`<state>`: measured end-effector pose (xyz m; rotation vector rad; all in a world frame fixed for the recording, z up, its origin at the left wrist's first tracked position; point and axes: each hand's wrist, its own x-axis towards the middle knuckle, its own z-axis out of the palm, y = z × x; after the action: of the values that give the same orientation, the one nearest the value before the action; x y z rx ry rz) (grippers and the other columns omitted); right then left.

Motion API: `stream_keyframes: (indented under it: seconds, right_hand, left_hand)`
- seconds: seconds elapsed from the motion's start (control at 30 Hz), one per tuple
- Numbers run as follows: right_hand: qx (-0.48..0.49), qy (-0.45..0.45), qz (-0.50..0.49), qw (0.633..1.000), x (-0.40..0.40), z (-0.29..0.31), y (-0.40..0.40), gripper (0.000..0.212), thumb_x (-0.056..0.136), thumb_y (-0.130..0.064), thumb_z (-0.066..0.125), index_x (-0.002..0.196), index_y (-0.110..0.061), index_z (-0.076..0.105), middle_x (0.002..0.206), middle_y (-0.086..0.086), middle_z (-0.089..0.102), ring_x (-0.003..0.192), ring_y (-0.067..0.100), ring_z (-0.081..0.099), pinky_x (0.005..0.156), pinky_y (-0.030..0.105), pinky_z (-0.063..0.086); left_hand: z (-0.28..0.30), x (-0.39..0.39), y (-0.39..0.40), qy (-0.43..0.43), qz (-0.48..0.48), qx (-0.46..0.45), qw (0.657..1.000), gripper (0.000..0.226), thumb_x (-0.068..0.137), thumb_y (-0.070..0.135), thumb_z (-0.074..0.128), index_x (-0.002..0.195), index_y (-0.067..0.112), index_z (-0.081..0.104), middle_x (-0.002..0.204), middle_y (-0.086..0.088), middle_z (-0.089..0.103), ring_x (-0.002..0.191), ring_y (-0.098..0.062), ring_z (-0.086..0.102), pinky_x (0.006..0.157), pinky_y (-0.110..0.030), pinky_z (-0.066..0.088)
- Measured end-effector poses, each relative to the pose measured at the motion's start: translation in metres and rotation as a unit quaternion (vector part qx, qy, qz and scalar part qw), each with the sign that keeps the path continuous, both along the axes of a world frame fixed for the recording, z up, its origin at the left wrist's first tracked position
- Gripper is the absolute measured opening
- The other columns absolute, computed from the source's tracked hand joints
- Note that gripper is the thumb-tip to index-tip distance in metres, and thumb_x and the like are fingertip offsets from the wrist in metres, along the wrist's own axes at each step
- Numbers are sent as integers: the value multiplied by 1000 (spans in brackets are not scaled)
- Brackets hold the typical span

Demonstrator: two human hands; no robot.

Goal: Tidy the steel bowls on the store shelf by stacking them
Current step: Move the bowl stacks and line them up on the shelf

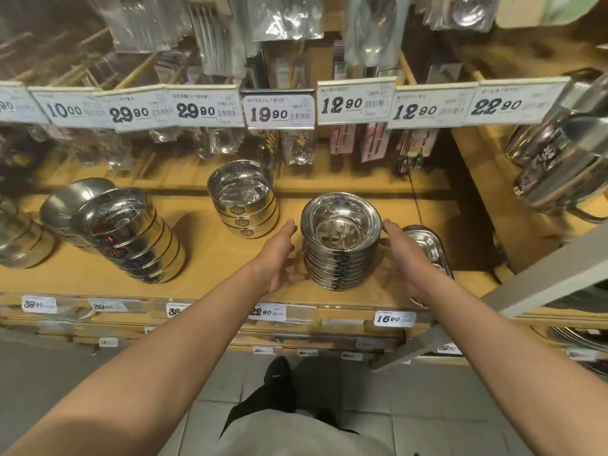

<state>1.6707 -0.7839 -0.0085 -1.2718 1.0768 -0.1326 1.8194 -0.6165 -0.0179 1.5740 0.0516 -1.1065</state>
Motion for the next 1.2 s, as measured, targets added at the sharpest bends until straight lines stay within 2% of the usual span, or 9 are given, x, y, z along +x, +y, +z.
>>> stream_keyframes:
  seconds: [0.1,0.2,0.3,0.4,0.6,0.7,0.8,0.93,1.2]
  right_hand:
    - [113,-53,8,992,-2,-11,7,35,97,-61,46,113,-32,58,108,-5,57,91,18,56,70,45,60]
    - [156,-92,28,983,-5,-18,7,42,92,-67,48,115,-33,57,108,-5,55,96,21,56,67,43,62]
    - [145,-96,34,984,-8,-22,2,56,92,-69,46,136,-34,48,112,-2,56,100,23,56,70,42,63]
    - [125,-83,37,988,-11,-20,3,60,94,-69,41,142,-33,44,113,1,57,100,24,58,65,39,63]
    - [111,-70,-89,987,-28,-5,6,55,104,-54,36,142,-17,49,137,14,58,122,33,58,94,51,56]
    - [60,-85,-150,983,-48,12,32,39,105,-46,41,124,-20,61,118,8,71,103,19,69,74,35,58]
    - [38,-96,-149,983,-55,25,70,31,105,-41,44,119,-22,64,117,3,71,110,18,66,80,34,53]
    - [15,-91,-77,993,-30,46,119,24,104,-33,48,106,-17,65,109,4,68,95,15,65,81,35,53]
    - [26,-104,-5,994,37,73,244,26,105,-35,47,108,-16,64,116,7,67,106,20,64,78,36,54]
  left_hand:
    - [-19,-11,-2,77,-9,-39,996,71,90,78,37,146,35,44,155,-11,34,138,-40,43,98,-63,49]
    - [-22,-19,-10,92,-6,-62,994,58,83,82,43,119,39,58,136,-6,44,130,-38,51,91,-59,54]
    - [-25,-19,-13,80,1,-61,995,71,84,81,46,140,39,47,145,-8,42,134,-38,48,99,-64,48]
    - [-20,-23,-15,79,-6,-61,995,60,87,80,42,133,42,47,141,-8,45,134,-37,47,102,-63,46]
    - [-2,-25,-3,65,-11,-39,997,32,98,60,46,112,34,61,118,0,56,116,-24,58,104,-57,48]
    - [13,-14,42,7,19,-18,1000,32,98,44,57,124,26,55,138,-3,53,126,-23,54,95,-43,57]
    - [29,-6,107,-30,61,-17,998,28,97,35,63,122,22,63,128,-4,64,114,-19,63,80,-32,62]
    - [55,6,186,-63,129,-18,990,25,97,30,62,117,17,68,118,-5,69,109,-18,65,73,-29,58]
    - [95,45,346,-67,228,-37,971,24,101,27,55,116,13,68,117,-9,67,104,-20,63,81,-33,58]
